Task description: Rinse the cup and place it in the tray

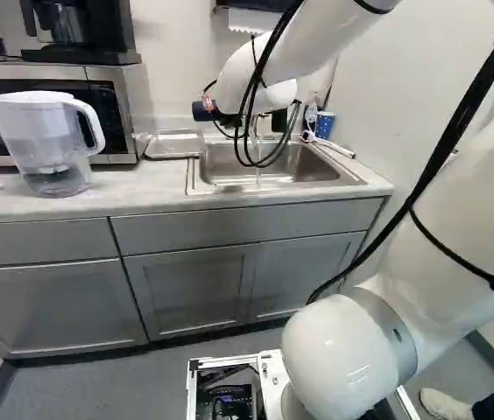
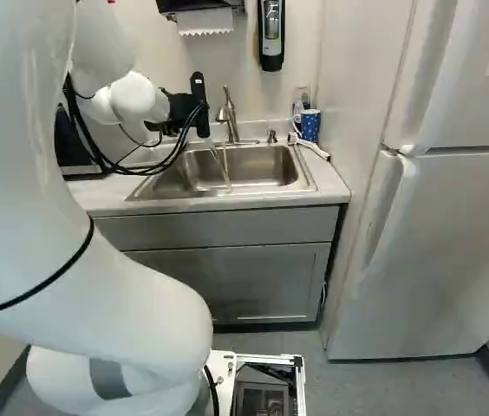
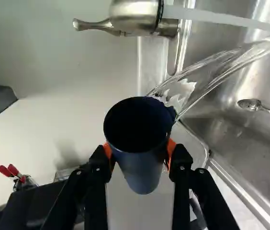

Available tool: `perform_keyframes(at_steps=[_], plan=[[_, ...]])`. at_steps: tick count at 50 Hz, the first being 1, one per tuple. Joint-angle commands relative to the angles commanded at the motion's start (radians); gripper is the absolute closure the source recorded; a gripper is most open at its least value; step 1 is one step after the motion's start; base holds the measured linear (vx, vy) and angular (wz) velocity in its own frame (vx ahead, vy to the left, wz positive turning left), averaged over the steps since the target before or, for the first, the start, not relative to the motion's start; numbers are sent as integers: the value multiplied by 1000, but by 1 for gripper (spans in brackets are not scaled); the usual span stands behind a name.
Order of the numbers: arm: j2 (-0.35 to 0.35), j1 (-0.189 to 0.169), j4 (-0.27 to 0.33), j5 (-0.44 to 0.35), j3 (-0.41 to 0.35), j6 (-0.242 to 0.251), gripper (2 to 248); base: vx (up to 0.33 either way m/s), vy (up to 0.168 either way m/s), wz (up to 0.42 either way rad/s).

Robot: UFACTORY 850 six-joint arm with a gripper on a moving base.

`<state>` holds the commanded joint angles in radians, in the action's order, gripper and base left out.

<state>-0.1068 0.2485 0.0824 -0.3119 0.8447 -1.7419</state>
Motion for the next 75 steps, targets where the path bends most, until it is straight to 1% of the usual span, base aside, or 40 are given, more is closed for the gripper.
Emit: perform_keyframes(at_steps=[54, 75], plan=[[0, 0, 0, 0, 0, -568, 128, 0, 0, 0], [0, 0, 0, 0, 0, -568, 128, 0, 0, 0]])
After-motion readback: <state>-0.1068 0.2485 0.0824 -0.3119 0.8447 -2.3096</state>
